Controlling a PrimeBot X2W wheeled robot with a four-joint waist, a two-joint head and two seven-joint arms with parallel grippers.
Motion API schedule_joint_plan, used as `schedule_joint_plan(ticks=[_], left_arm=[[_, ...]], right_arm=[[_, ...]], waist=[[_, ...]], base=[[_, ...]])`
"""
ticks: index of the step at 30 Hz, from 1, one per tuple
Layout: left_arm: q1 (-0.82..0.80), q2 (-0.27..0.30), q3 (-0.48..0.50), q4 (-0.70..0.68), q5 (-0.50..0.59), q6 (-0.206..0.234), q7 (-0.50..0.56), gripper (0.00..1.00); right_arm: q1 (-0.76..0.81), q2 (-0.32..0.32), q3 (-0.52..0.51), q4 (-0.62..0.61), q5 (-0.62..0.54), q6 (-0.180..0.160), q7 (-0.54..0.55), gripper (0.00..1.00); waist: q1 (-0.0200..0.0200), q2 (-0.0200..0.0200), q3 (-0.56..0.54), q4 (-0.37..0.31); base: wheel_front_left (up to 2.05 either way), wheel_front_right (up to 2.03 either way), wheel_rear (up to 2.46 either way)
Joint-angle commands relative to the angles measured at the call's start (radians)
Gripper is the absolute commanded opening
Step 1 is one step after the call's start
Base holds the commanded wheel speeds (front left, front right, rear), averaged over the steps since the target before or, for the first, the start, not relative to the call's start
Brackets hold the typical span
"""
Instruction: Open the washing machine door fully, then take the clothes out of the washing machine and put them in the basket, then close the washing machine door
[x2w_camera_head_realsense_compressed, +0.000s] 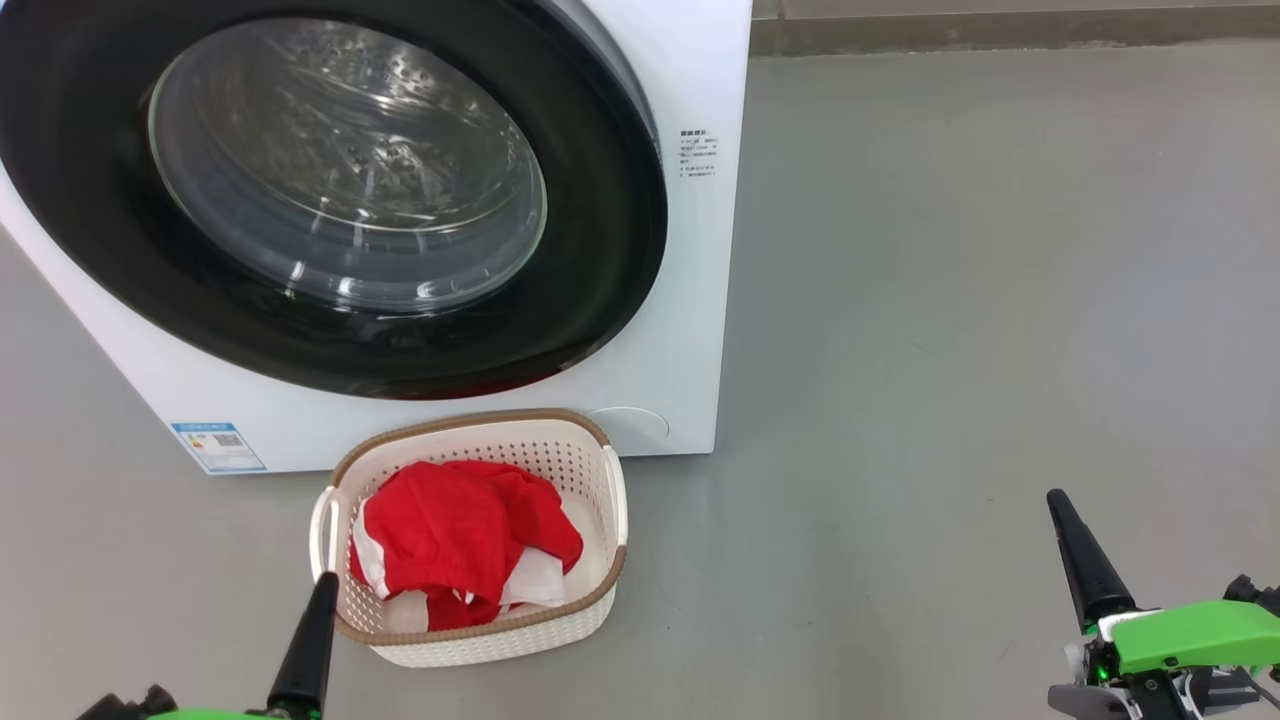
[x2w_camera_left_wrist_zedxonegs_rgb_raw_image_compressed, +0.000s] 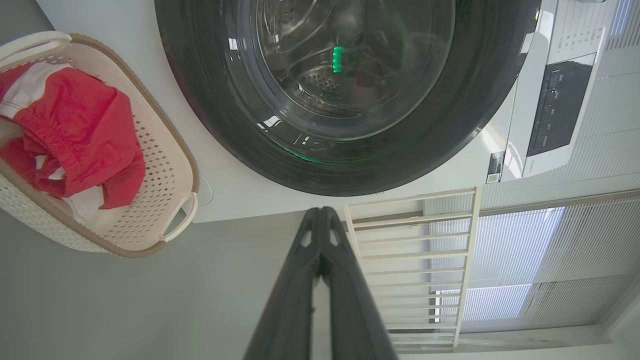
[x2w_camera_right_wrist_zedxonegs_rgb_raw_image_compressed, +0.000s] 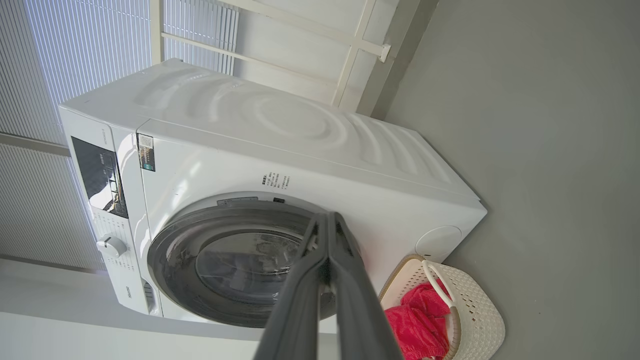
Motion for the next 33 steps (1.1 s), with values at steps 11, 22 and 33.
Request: schedule_joint_plan(ticks=[11,22,33], left_arm=[[-0.065,0.022,0.042,-0.019,-0.138,-0.007,0.039,0.0],[-0.072,0.021,0.047,-0.018,-0.19,-0.007,0.055,0.0],[-0.072,0.018,0.051,-0.018,-0.187,-0.007,0.058,0.0]], right_arm=[[-0.072,-0.013,0.002,-0.022,0.125,-0.001,0.04,0.0],[-0.083,-0.011,-0.002,-0.02,0.17,-0.001,0.056,0.0],[-0.083,-0.009,-0.005,-0.02,0.168,-0.001,0.058,0.0]], waist=[[-0.0001,0.0,-0.009,-0.002],[-0.0001,0.0,-0.013,-0.002],[-0.0001,0.0,-0.013,-0.002]], base=[[0.0,0.0,0.0],[0.0,0.0,0.0],[0.0,0.0,0.0]])
